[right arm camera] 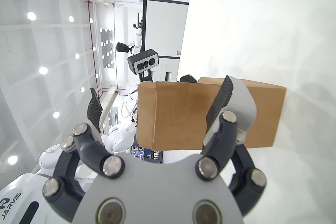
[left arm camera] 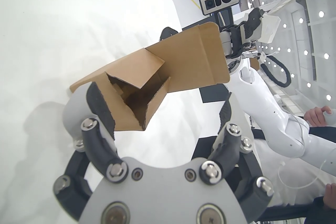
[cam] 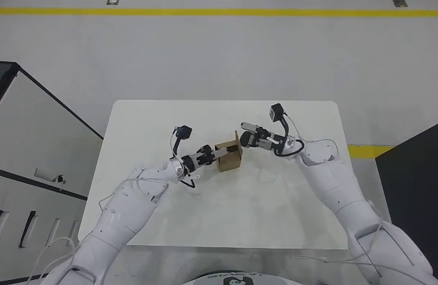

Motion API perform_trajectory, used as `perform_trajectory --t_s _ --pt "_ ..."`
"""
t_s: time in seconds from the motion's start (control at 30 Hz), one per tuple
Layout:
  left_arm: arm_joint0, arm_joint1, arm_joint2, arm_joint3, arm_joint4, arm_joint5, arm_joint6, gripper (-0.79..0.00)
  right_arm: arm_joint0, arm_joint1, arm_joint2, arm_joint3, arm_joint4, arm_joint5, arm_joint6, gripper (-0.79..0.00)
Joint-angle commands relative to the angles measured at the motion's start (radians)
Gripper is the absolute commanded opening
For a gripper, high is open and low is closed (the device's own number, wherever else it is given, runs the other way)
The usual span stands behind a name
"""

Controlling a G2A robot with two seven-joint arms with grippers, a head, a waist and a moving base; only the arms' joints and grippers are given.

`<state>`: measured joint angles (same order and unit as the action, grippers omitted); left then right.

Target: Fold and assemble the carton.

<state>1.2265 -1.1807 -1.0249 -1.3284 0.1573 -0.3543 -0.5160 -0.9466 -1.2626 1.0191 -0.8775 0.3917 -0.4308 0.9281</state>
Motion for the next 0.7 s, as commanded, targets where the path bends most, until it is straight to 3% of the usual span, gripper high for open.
perform_trajectory --t_s 0.0,0.07,0.1,0.37,0.67 --pt "0.007 0.003 -0.013 -0.006 -0.006 0.003 -0.006 -0.095 -0.008 0.007 0.017 -0.018 -0.010 0.004 -0.005 0.000" --pt "0.015 0.007 -0.027 -0.011 -0.012 0.005 -0.014 -0.526 -0.022 0.016 0.038 -0.040 -0.015 0.009 -0.004 0.000" --pt "0.019 0.008 -0.034 -0.014 -0.015 0.007 -0.017 -0.785 -0.029 0.020 0.050 -0.054 -0.018 0.012 -0.003 0.000" --pt "0.027 0.013 -0.050 -0.025 -0.016 0.009 -0.028 -0.785 -0.050 0.032 0.075 -0.097 -0.029 0.009 0.015 0.000" --pt "0.030 0.012 -0.051 0.034 -0.023 0.105 -0.050 -0.785 -0.050 0.032 0.075 -0.097 -0.029 0.009 0.015 0.000"
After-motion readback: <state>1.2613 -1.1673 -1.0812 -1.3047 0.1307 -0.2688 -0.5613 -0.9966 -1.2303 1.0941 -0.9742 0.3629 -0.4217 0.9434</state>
